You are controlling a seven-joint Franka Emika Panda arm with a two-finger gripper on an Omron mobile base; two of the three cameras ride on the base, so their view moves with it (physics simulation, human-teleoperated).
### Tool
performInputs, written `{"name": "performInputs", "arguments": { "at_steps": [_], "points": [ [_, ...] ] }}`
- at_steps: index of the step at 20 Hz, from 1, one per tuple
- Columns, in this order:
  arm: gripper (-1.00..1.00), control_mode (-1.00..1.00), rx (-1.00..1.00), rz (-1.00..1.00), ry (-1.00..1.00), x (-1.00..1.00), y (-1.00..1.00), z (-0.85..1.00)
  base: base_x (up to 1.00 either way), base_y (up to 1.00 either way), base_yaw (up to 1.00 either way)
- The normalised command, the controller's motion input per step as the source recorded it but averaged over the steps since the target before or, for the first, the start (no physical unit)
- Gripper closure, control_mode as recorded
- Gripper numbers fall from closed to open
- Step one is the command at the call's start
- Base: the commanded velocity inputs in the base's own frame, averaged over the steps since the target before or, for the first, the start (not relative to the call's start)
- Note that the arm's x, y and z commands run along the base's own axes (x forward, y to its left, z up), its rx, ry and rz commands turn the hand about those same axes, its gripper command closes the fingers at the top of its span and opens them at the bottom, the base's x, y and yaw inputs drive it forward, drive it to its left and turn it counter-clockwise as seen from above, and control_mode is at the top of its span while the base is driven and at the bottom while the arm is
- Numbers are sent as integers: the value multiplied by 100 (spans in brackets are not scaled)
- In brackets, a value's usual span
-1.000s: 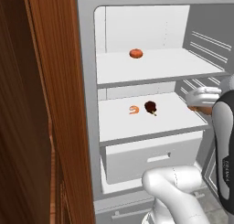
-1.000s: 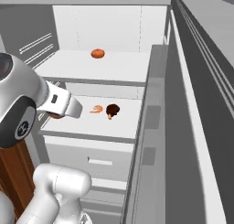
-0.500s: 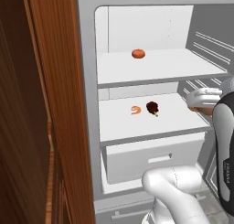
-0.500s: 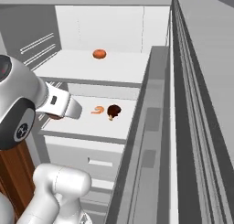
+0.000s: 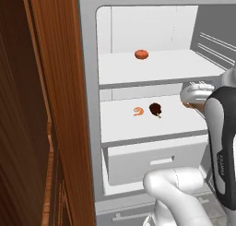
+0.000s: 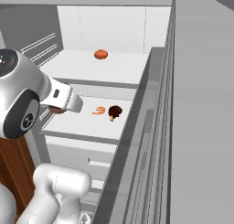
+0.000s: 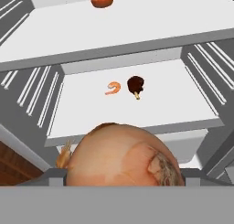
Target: Transport the steak and onion to the fridge. Place the steak on the rack containing meat and place the onion on the rack containing the vegetable, ensuring meats and vegetables are on different racks.
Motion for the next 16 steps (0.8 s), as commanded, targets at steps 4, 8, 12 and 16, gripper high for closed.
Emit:
{"name": "performInputs", "arguments": {
  "at_steps": [4, 8, 12, 16],
  "points": [
    [100, 100, 0, 0, 0, 0, 0, 0, 1, 5, 0],
    [100, 100, 0, 0, 0, 0, 0, 0, 0, 0, 0],
    [100, 100, 0, 0, 0, 0, 0, 0, 0, 0, 0],
    [100, 100, 0, 0, 0, 0, 0, 0, 0, 1, 0]
  ]
}}
